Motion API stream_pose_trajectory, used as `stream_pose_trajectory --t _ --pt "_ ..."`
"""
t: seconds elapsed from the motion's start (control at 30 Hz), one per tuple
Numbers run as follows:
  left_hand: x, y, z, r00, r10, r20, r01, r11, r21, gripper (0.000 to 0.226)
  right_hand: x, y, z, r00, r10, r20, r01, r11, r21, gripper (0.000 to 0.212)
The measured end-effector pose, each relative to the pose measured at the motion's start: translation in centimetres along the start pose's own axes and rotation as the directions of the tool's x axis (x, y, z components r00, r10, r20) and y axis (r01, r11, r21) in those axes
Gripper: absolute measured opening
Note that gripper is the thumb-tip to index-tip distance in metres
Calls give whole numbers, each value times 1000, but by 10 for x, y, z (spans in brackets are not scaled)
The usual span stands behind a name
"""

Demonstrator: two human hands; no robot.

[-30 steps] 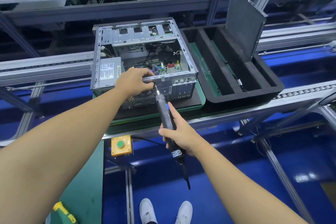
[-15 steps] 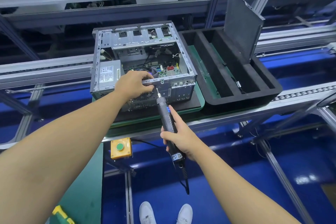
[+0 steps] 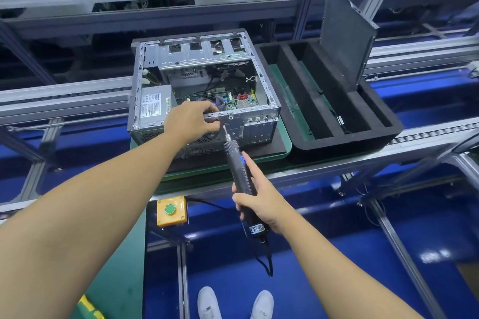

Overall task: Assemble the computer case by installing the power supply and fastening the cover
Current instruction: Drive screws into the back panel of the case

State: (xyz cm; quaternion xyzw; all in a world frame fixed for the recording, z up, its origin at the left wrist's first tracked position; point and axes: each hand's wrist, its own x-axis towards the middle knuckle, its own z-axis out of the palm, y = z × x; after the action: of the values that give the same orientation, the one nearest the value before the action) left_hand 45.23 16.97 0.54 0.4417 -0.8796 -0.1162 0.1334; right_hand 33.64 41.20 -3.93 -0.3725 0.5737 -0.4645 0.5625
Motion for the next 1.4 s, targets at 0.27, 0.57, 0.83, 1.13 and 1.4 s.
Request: stream_pose_trajectory --t 0.27,0.57,0.83,1.13,1.4 --pt "-2 2 -2 1000 -4 9 4 1000 -21 27 0 -6 2 1000 11 2 -11 1000 -9 96" --pt "-2 2 -5 1000 -5 27 6 999 -33 27 0 -11 3 1000 19 22 -19 1000 7 96" --pt "-2 3 -5 999 -21 30 22 999 -38 26 1 -8 4 1000 22 15 -22 1000 22 96" --pt "-2 -1 -7 997 45 59 -42 998 -47 32 7 -2 6 1000 7 20 -7 1000 29 92" --pt "-1 -2 -7 996 60 69 -57 997 -51 32 13 -3 7 1000 4 28 -5 999 35 91"
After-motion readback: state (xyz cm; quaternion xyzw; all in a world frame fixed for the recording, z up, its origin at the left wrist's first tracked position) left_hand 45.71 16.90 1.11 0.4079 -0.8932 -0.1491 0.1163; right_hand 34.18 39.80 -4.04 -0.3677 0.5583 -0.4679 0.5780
